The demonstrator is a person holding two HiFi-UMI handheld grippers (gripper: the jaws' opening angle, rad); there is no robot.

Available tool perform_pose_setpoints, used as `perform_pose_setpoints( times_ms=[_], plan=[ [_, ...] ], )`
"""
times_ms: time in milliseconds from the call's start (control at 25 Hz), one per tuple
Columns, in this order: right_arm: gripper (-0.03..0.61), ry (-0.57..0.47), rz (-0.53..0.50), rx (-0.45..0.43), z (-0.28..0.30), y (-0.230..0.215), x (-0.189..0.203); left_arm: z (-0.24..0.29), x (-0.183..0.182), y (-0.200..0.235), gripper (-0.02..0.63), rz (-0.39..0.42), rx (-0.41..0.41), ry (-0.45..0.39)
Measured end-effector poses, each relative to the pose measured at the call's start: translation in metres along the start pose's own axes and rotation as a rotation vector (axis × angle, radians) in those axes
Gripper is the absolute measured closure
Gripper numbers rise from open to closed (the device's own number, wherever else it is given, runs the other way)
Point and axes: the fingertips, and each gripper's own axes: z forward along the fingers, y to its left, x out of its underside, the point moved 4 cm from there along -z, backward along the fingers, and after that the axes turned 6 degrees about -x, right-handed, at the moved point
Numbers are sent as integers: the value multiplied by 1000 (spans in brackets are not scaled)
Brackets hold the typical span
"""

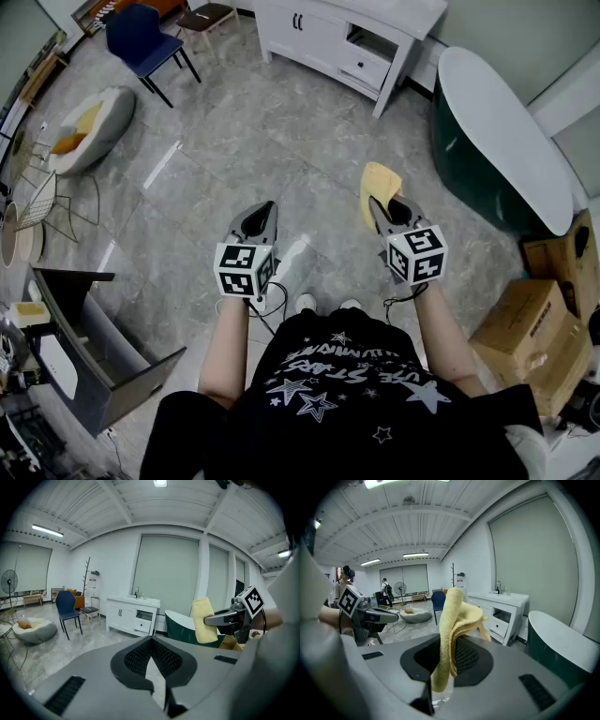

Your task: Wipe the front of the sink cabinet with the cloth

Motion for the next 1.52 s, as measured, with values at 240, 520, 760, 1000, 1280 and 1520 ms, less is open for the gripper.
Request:
perform_pose_setpoints(
  times_ms=[240,520,760,1000,1280,1520],
  plan=[
    [520,1,4,5,11,3,-3,1,-3,3,598,-4,19,3],
    [520,-7,14,0,41,25,-5,-6,7,35,597,-19,16,19],
    [520,-31,2,-14,68,30,-16,2,-6,55,597,0,5,2],
    [518,-46,-3,-25,114,-2,-30,35,-13,80,597,6,-35,12],
    [518,-32,55,-58,215,-75,-51,116,-41,125,597,12,-95,45],
    [517,-2,73,-84,317,-152,-95,223,-87,167,597,4,-116,80]
  ],
)
